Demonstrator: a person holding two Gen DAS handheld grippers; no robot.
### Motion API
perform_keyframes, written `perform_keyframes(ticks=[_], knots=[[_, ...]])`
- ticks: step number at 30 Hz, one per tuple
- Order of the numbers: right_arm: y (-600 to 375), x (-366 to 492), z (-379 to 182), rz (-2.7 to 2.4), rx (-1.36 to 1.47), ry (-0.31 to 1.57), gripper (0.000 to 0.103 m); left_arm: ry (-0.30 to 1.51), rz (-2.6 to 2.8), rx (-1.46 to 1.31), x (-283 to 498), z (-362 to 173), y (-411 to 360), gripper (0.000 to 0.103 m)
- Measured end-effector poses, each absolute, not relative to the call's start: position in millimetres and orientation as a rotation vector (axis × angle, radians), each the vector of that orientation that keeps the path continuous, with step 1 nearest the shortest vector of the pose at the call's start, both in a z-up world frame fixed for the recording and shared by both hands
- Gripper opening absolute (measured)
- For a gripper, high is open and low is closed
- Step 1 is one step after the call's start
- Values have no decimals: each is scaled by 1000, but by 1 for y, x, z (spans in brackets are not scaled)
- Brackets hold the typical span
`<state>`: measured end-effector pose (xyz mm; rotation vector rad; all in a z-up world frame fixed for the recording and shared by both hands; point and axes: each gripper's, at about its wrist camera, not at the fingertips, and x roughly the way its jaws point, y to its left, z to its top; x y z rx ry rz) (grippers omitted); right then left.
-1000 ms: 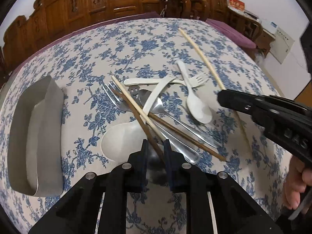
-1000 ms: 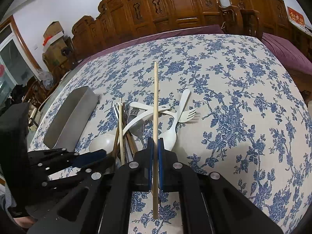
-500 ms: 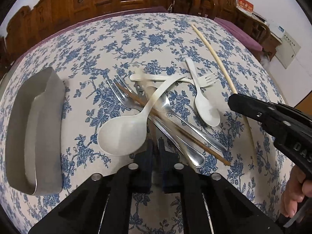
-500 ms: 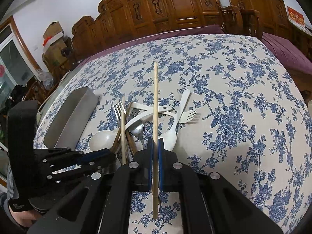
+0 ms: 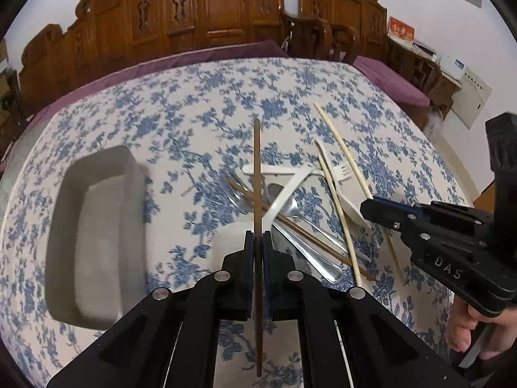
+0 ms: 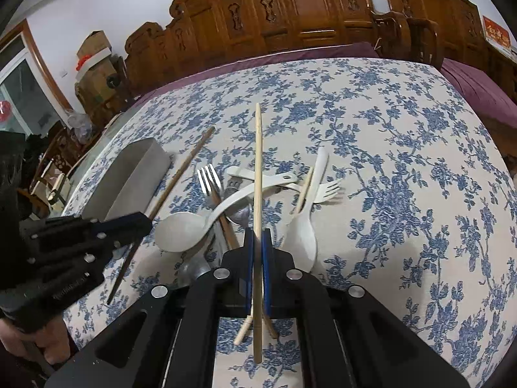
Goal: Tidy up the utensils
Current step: 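Carry the chopstick with the right gripper over the grey metal tray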
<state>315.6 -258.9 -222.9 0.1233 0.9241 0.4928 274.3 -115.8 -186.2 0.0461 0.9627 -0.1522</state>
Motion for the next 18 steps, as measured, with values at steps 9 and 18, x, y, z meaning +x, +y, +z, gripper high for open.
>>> perform_keyframes(ticks=[9,18], knots=[[-240,307,-224,526,100,940,6,899,-162,81,261,-164,-90,4],[-218,298,-214,527,79,925,6,858,-189,34,257,-151,-51,4]])
